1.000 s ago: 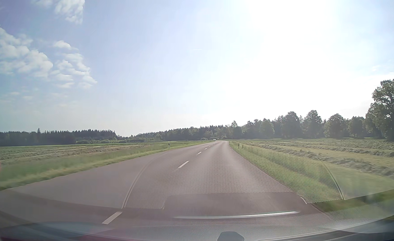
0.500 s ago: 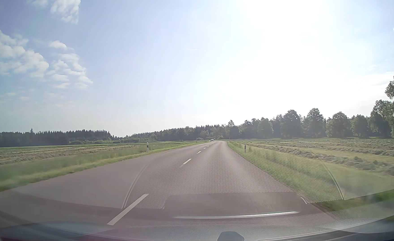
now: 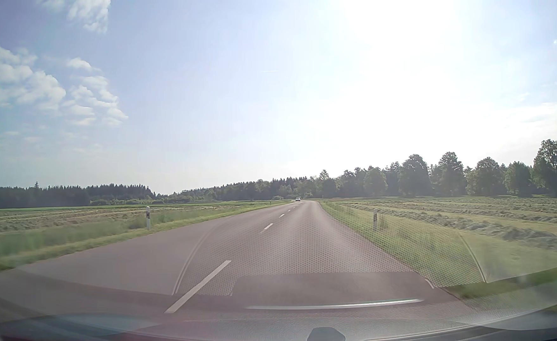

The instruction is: Follow the waypoints while adhering to traffic rules and regulations

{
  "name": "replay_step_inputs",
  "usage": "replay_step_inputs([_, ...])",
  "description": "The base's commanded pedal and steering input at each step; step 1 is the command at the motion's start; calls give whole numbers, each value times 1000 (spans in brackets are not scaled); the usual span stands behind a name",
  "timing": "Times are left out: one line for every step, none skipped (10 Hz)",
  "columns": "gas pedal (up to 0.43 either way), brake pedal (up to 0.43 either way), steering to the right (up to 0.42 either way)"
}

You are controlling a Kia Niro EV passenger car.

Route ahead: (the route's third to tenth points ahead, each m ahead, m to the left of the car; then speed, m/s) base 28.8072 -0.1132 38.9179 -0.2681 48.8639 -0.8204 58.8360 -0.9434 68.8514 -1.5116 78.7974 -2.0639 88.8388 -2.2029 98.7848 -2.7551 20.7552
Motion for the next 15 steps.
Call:
replay_step_inputs([248, 0, 5])
replay_step_inputs([248, 0, 5])
replay_step_inputs([248, 0, 5])
replay_step_inputs([248, 0, 5])
replay_step_inputs([248, 0, 5])
replay_step_inputs([248, 0, 5])
replay_step_inputs([248, 0, 5])
replay_step_inputs([248, 0, 5])
replay_step_inputs([248, 0, 4])
replay_step_inputs([248, 0, 4])
replay_step_inputs([248, 0, 4])
replay_step_inputs([248, 0, 3])
replay_step_inputs([248, 0, 3])
replay_step_inputs([248, 0, 3])
replay_step_inputs([248, 0, 2])
